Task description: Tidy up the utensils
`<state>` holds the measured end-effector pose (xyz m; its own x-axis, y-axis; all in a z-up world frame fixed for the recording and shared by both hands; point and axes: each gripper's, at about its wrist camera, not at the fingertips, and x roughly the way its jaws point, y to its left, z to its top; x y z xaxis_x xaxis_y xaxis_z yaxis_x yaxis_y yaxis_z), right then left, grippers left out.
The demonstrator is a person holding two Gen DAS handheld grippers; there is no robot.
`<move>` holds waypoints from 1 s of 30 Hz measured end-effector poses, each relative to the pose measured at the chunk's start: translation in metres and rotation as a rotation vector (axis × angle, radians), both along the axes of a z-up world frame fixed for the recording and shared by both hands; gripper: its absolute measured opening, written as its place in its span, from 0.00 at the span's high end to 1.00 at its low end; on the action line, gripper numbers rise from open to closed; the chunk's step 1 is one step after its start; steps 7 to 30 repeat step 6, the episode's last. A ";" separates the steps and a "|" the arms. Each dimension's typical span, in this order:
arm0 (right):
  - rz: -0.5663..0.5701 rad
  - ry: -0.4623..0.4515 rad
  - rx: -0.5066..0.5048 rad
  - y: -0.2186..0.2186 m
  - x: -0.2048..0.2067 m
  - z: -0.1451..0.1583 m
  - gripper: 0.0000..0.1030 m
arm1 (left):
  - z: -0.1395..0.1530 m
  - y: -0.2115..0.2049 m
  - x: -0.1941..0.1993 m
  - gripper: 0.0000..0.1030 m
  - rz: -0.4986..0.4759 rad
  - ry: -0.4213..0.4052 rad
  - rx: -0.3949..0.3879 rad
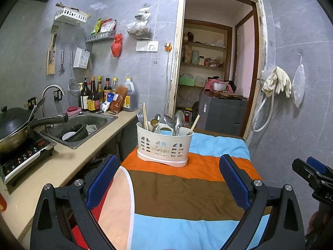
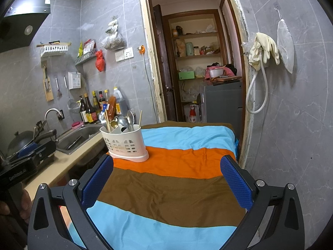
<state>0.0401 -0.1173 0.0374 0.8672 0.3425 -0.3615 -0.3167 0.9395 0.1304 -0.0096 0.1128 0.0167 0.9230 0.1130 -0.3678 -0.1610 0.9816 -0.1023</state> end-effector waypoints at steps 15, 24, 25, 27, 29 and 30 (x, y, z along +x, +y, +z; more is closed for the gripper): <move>0.000 0.001 -0.001 0.001 -0.001 0.000 0.00 | -0.002 0.000 -0.001 0.07 0.007 0.002 0.000; 0.000 0.001 -0.001 0.001 -0.001 0.000 0.00 | -0.002 0.000 -0.001 0.07 0.007 0.002 0.000; 0.000 0.001 -0.001 0.001 -0.001 0.000 0.00 | -0.002 0.000 -0.001 0.07 0.007 0.002 0.000; 0.000 0.001 -0.001 0.001 -0.001 0.000 0.00 | -0.002 0.000 -0.001 0.07 0.007 0.002 0.000; 0.000 0.001 -0.001 0.001 -0.001 0.000 0.00 | -0.002 0.000 -0.001 0.07 0.007 0.002 0.000; 0.000 0.001 -0.001 0.001 -0.001 0.000 0.00 | -0.002 0.000 -0.001 0.07 0.007 0.002 0.000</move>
